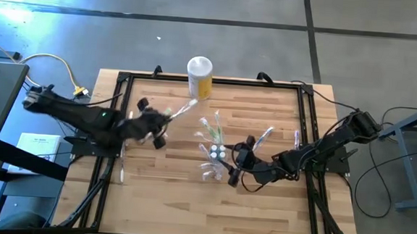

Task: Pick & Place toothbrushing station
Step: Put the green toothbrush into the transparent organizer

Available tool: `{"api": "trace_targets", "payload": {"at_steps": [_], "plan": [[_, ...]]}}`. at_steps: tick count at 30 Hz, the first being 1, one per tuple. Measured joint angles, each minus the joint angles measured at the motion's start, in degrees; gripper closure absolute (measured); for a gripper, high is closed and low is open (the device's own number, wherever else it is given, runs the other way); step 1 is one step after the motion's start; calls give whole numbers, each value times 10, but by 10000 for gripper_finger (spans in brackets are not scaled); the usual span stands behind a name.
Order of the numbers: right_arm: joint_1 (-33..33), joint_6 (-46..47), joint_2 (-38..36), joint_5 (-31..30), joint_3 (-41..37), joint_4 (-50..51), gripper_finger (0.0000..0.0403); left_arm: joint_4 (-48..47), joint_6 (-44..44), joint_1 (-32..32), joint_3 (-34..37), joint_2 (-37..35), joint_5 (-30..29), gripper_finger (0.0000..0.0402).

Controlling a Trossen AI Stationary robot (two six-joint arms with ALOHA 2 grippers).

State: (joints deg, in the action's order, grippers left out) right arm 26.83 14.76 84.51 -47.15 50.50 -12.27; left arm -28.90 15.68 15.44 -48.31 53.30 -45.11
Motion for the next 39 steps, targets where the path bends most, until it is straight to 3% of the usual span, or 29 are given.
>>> {"api": "trace_targets", "payload": {"at_steps": [2, 5, 9, 16, 22, 30, 34, 39], "plan": [[-3, 0, 0, -10, 0, -6, 151, 52, -43, 50, 0, 0, -14, 390], [-11, -22, 0, -4, 0, -40, 151, 149, -112, 108, 0, 21, 10, 390], [-15, -104, 0, 28, 0, -128, 151, 253, -187, 140, -1, 78, 23, 390], [-15, -220, 0, 130, 0, -253, 151, 353, -256, 133, -1, 148, 24, 390], [-28, -241, 0, 133, 0, -279, 151, 365, -251, 103, -6, 159, 94, 390], [-45, -241, 0, 176, 0, -283, 155, 358, -235, 76, -5, 162, 135, 390], [-45, -269, 0, 176, 0, -282, 204, 356, -234, 73, -5, 164, 137, 389], [-45, -295, 0, 176, 0, -270, 345, 356, -234, 73, -5, 164, 136, 348]]}}
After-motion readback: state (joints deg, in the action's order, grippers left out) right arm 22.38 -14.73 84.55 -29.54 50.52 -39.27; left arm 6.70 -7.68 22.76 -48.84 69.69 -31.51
